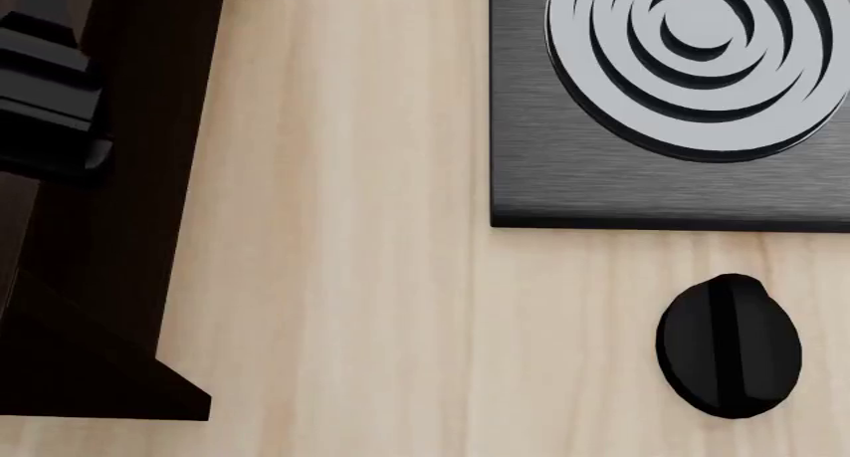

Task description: Put the frying pan under the cabinet shelf.

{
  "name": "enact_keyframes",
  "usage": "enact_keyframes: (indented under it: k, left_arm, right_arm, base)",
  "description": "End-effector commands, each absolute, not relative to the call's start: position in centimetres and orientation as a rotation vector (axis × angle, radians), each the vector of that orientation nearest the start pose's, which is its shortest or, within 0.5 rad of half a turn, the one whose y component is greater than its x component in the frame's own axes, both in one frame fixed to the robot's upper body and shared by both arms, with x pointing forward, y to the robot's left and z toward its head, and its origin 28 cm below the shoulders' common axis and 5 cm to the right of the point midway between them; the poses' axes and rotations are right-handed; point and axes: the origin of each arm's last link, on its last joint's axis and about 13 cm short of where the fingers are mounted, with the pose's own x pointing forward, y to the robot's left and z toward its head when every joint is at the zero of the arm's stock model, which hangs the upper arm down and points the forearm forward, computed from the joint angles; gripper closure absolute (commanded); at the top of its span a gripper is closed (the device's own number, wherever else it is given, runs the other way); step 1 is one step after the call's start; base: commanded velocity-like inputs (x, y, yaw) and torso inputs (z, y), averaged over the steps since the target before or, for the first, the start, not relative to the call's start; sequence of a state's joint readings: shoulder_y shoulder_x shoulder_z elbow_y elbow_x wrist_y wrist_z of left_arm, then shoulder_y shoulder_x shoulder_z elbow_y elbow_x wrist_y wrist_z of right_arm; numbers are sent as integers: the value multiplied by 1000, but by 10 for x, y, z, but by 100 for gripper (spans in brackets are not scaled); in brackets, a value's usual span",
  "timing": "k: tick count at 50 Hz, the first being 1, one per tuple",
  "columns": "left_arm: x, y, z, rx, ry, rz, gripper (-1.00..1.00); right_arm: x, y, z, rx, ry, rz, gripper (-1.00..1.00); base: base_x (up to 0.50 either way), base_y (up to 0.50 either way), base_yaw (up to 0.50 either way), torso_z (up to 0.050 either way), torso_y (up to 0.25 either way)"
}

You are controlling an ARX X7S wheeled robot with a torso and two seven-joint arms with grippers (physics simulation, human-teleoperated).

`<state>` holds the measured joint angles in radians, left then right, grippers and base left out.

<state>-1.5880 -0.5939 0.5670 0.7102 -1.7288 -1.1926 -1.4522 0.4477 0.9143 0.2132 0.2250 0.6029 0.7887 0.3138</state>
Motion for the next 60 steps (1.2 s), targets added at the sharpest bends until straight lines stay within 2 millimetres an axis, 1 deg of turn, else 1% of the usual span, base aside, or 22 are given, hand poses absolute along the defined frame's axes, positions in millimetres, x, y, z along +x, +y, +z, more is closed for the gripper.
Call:
enact_keyframes:
  k: [1, 11, 17, 31, 46, 47, 54, 56, 60]
  left_arm:
    - [180, 180, 343, 421, -458, 2, -100]
    - [179, 180, 343, 423, -460, 0, -100]
    - [178, 180, 342, 423, -460, -1, -100]
    - [177, 177, 340, 422, -463, -8, -100]
    - [174, 175, 339, 430, -465, -16, -100]
    - [173, 175, 339, 429, -465, -16, -100]
    - [173, 175, 336, 429, -461, -15, -100]
    - [171, 176, 336, 429, -461, -16, -100]
    - [169, 178, 337, 427, -464, -11, -100]
  right_arm:
    - [236, -365, 162, -83, 361, -745, -100]
    - [233, -366, 158, -67, 374, -753, -100]
    - [230, -367, 150, -48, 385, -766, -100]
    - [230, -365, 143, -35, 405, -759, -100]
    - [232, -369, 132, -13, 416, -758, -100]
    - [232, -369, 132, -16, 410, -760, 100]
    - [233, -367, 143, -21, 374, -752, 100]
    - [231, -364, 154, -41, 337, -745, 100]
    - [229, -359, 163, -50, 290, -736, 100]
  base:
    - [0, 0, 0, 0, 0]
    - [0, 0, 0, 0, 0]
    - [0, 0, 0, 0, 0]
    - [0, 0, 0, 0, 0]
    - [2, -1, 0, 0, 0]
    - [0, -3, 0, 0, 0]
    - [0, 0, 0, 0, 0]
    - [0, 0, 0, 0, 0]
    - [0, 0, 0, 0, 0]
